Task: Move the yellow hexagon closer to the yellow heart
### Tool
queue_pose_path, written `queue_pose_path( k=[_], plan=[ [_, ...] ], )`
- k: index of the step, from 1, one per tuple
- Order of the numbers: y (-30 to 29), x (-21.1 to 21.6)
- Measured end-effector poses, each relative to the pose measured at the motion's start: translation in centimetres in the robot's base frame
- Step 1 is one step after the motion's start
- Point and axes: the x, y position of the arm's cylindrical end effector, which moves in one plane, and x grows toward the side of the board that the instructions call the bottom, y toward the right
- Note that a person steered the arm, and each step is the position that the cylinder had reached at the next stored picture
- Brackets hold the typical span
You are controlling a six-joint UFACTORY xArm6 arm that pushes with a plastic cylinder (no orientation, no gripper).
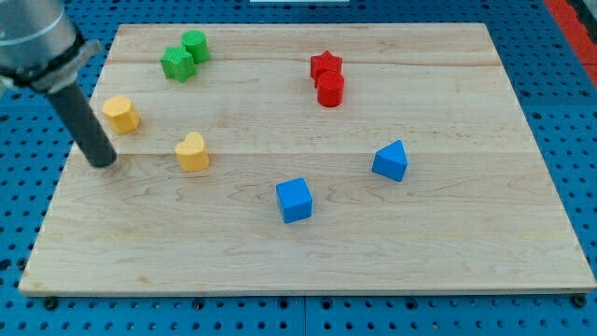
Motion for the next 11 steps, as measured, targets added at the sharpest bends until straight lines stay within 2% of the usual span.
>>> queue_pose_path(
  k=[1,2,3,4,5,7,8,10,11],
  plan=[
    [-0.3,-3.3],
    [0.8,-3.5],
    [-2.1,-3.5],
    [-3.7,-6.6],
    [-1.2,-7.7],
    [4.9,-7.1],
    [5.0,-10.0],
    [15.7,-12.4],
    [16.3,-17.6]
  ],
)
